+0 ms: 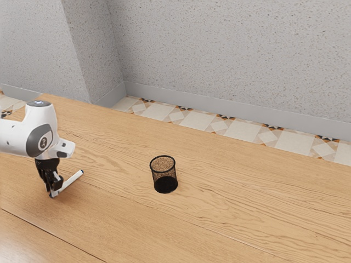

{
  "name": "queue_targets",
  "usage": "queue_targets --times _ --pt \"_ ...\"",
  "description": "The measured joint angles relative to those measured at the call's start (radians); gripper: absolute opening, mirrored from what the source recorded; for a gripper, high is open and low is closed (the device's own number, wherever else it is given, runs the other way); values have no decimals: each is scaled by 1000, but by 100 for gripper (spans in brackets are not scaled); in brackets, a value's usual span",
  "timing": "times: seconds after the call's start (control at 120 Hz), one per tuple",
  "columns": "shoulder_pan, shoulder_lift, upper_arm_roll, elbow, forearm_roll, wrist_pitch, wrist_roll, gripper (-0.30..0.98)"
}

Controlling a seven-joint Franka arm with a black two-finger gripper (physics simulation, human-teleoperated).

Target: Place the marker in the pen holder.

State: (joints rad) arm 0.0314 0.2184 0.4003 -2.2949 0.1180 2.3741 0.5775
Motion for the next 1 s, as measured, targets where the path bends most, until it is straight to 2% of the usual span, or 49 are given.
queue_targets --times 0.383,0.65,0.867,1.0 --pt "0 20 0 3 -50 50 16 13" --pt "-1 34 1 3 -67 68 14 -4" --pt "-3 31 1 2 -72 73 -2 -6" --pt "-23 -32 0 1 -72 65 -13 -9"
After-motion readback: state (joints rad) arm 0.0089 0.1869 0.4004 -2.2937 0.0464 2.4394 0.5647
